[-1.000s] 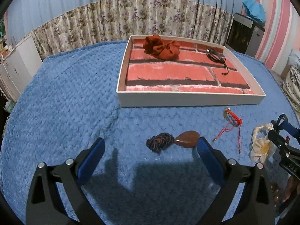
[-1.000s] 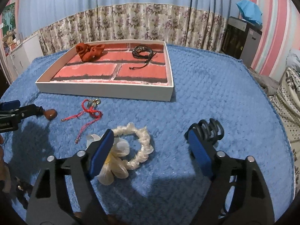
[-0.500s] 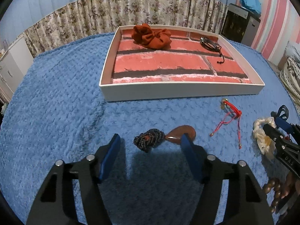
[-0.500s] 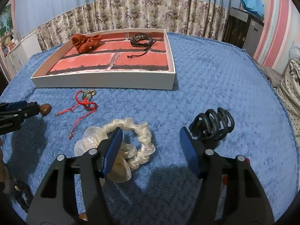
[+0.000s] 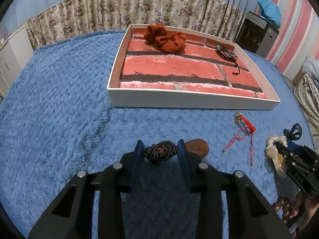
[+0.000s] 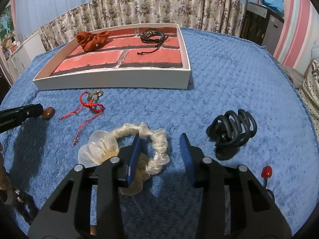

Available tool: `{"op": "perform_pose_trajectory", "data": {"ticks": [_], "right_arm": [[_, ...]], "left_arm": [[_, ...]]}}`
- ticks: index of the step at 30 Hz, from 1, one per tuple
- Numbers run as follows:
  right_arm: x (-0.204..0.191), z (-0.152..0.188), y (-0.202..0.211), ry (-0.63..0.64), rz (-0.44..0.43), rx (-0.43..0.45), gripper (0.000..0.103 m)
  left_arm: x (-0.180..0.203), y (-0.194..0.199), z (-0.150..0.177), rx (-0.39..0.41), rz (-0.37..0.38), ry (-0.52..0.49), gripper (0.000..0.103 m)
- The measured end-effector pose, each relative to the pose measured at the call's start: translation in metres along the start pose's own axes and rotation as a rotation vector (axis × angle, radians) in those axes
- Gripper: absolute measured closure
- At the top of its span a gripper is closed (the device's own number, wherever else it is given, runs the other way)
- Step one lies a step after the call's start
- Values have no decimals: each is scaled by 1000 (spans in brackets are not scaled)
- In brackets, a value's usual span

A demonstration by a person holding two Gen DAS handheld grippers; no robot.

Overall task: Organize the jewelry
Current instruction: 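Grasp the dark pendant with the left tool while the right tool grasps the cream flower hair tie, then carry the pendant with the left tool while the right tool carries the flower hair tie over the tray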

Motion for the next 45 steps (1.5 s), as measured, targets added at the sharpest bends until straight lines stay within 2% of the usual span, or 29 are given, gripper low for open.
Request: {"op": "perform_pose_trajectory", "data": {"ticks": [13,19,33,45], "right_arm": [[-5,2,0,20,-8,-1,85],[-3,1,0,23,-5,2,90],[-1,-15,16,14,-19,67,92],[-6,-49,33,15,-41,136,92]], "left_arm": [[2,1,0,13,7,-15,72],[6,4,-1,31,4,-38,73],[10,29,-9,83,14,-46,73],[22,58,-39,143,14,-75,73]]}}
Point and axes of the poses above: each gripper's, at about its wrist camera, not at the fingertips, and y roughly against the way its jaws point, x to its right, z to its underside, the point moved 8 cm from there along -y, roughly the way its jaws point, and after that the axes turned 9 degrees about x, right-handed, at the moved point
